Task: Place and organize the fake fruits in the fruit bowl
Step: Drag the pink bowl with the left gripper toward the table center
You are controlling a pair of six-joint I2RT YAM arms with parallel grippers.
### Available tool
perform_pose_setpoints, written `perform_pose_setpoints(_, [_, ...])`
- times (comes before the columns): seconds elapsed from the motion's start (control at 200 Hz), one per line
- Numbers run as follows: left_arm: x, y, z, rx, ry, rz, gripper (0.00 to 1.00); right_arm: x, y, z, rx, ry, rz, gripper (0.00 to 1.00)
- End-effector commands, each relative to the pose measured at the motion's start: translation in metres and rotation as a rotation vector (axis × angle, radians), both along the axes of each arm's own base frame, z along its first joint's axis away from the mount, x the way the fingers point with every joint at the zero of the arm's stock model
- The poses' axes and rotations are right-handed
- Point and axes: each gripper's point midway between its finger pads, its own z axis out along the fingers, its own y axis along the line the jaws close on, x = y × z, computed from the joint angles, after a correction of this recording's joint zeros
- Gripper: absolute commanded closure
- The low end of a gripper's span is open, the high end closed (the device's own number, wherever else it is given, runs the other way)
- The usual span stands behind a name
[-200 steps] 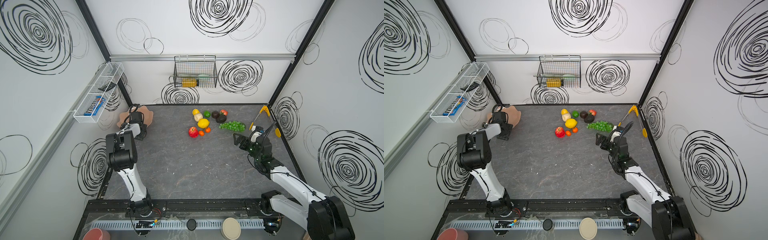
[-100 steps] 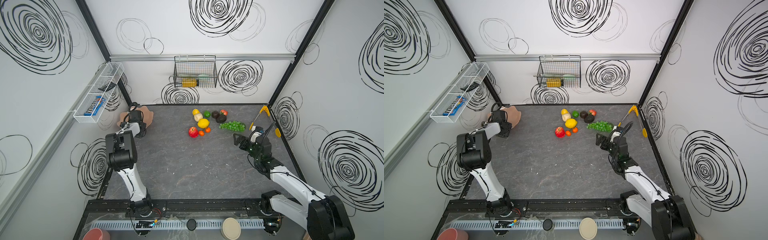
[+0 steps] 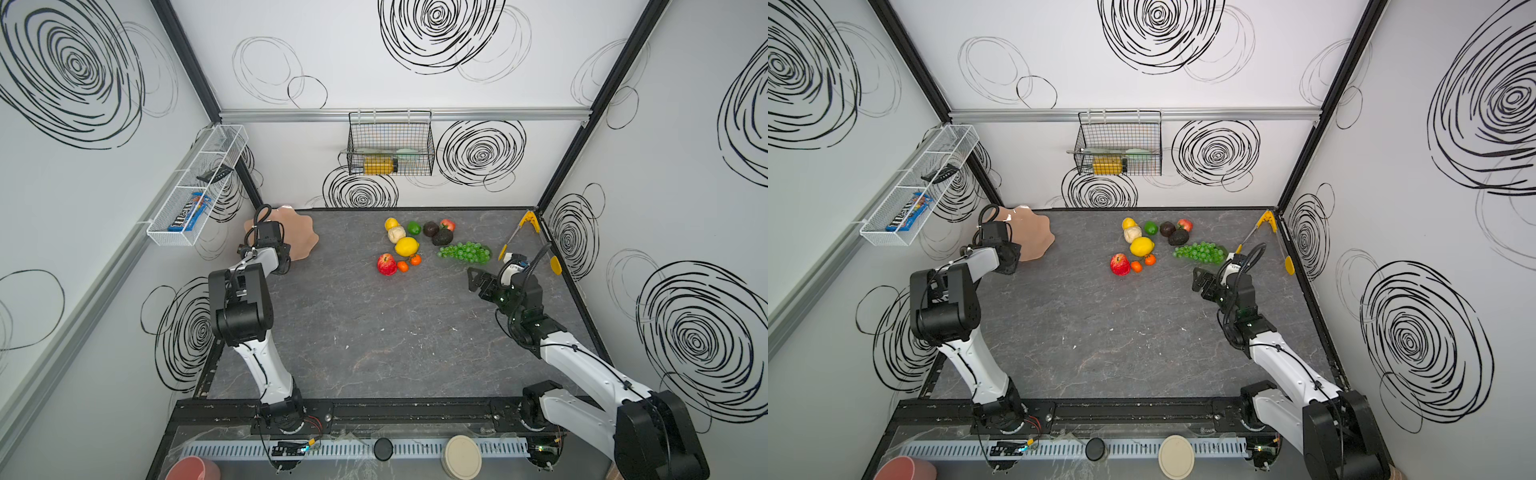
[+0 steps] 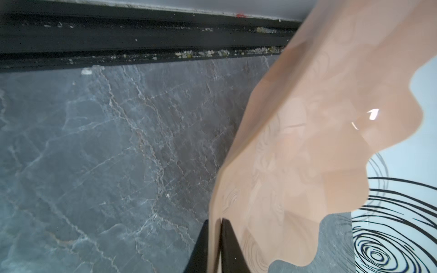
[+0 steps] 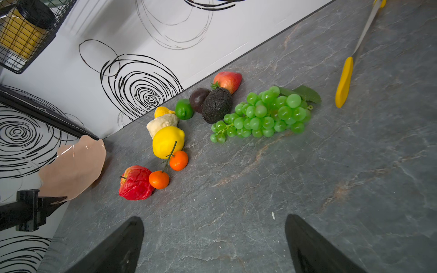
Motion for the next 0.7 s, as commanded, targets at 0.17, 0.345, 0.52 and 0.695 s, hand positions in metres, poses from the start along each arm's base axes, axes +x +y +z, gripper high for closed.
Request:
perform_pose_setpoints(0.17, [-0.039,-0.049,0.009,-0.107,-0.086,-0.065,0.88,0.000,-0.005,-0.003,-0.006,0.017,-0.030,0.03])
perform_pose_setpoints(0.345, [-0.080,-0.081,0.028,-0.090,-0.128,-0.146,0.88,0.000,-0.006,-0.003,-0.002,0.021,-0.032,0.03])
perform_pose_setpoints(0.52, [-0.134,-0.103,0.036,-0.049,-0.142,-0.208,0.90,0.000,-0.004,-0.005,0.001,0.033,-0.028,0.03])
perform_pose_setpoints(0.695, [-0.179,-0.134,0.030,-0.044,-0.115,-0.335,0.93,0.002,-0.001,-0.008,0.012,0.062,-0.012,0.03])
